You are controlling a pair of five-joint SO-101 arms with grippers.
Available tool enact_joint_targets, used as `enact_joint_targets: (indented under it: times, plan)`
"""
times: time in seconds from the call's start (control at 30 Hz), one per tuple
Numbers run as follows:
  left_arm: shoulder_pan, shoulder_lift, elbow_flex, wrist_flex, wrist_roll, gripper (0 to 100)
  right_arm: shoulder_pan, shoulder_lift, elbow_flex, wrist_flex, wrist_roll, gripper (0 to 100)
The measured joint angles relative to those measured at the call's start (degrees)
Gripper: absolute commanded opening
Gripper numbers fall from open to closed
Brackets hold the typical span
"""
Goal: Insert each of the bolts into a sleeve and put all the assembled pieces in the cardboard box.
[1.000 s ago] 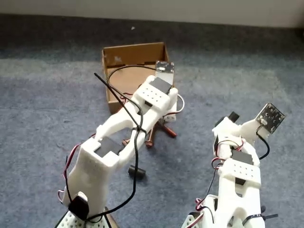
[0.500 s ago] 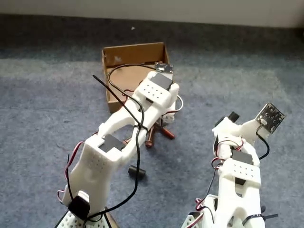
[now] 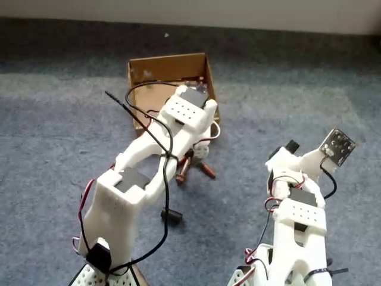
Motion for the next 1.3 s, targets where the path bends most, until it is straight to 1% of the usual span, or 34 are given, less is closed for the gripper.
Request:
enact_joint_targets:
  times: [0.17,0.47,0.57,0.7,0.83,1.13,1.3]
  plan:
    - [0.4,-5.9,5.0,-0.4,1.3,13,0.1,0.0,0.0,0.0,0.2,0.9]
    - [0.4,-8.7,6.8,-6.4,2.8,13,0.0,0.0,0.0,0.0,0.2,0.9]
    - [0.3,-8.8,10.0,-10.6,3.3,13,0.0,0.0,0.0,0.0,0.4,0.9]
    - [0.3,-8.8,15.4,-18.1,7.4,13,0.0,0.0,0.0,0.0,0.5,0.9]
    - [0.4,-9.6,18.5,-24.4,8.4,13,0.0,0.0,0.0,0.0,0.5,0.9]
    - [0.5,-9.6,20.0,-29.4,8.8,13,0.0,0.0,0.0,0.0,0.5,0.9]
    - [0.5,-5.2,19.1,-32.8,8.9,13,0.0,0.0,0.0,0.0,0.5,0.9]
